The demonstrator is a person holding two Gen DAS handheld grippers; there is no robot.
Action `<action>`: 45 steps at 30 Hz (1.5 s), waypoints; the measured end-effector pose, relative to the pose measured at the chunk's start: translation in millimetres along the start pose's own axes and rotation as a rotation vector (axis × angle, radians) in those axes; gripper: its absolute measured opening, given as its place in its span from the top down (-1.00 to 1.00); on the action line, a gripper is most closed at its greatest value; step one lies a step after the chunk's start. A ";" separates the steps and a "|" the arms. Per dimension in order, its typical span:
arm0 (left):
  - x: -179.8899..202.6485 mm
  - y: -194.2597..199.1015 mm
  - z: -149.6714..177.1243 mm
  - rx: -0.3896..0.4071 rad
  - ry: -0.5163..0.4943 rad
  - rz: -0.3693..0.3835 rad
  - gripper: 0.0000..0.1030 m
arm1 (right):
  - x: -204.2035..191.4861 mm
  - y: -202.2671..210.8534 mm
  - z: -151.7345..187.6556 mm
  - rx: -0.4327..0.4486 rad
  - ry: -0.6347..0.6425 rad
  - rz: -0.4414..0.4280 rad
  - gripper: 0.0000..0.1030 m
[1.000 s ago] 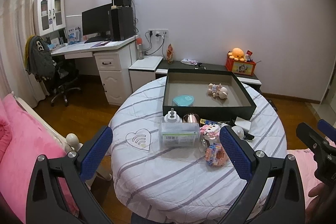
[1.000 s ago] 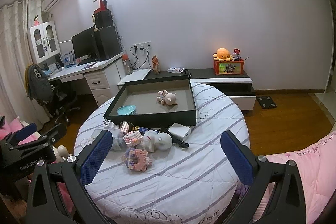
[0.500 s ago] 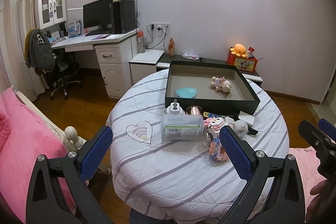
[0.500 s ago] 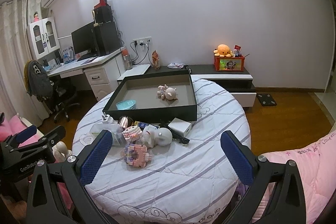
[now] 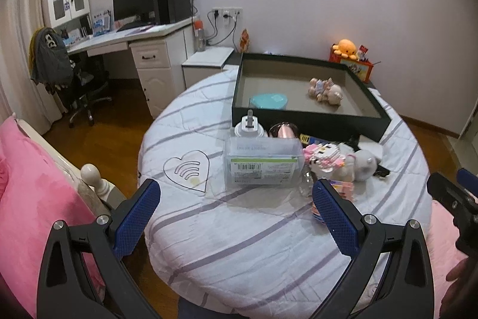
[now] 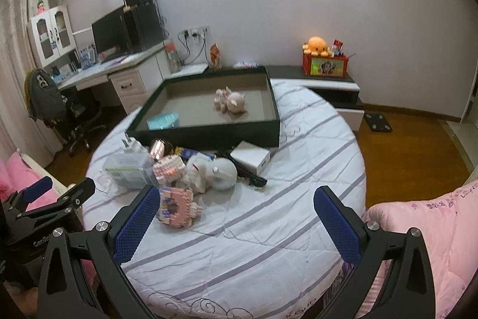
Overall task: Organize rigid objects
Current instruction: 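Grasp the clear floss box with the left gripper while the right grasps the block figure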
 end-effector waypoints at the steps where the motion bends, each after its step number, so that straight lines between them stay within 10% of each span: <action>1: 0.2 -7.8 1.5 -0.011 -0.001 -0.005 -0.99 | -0.6 -5.9 1.7 -0.013 0.001 -0.008 -1.00; 37: 7.5 -108.8 -1.0 -0.140 0.013 0.056 -0.80 | -71.4 -110.5 25.6 -0.201 0.123 -0.182 -1.00; 45: 3.3 -106.8 -1.1 -0.136 0.010 0.043 -0.80 | -74.3 -121.5 24.9 -0.194 0.116 -0.199 -0.70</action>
Point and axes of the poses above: each gripper's, at about its wrist camera, not at the fingertips, and y roughly against the way its jaws point, x to its right, z to its underside, the point moved 5 cm from there along -y, roughly the way its jaws point, and after that the axes turned 15 degrees about y, right-handed, at the moved point
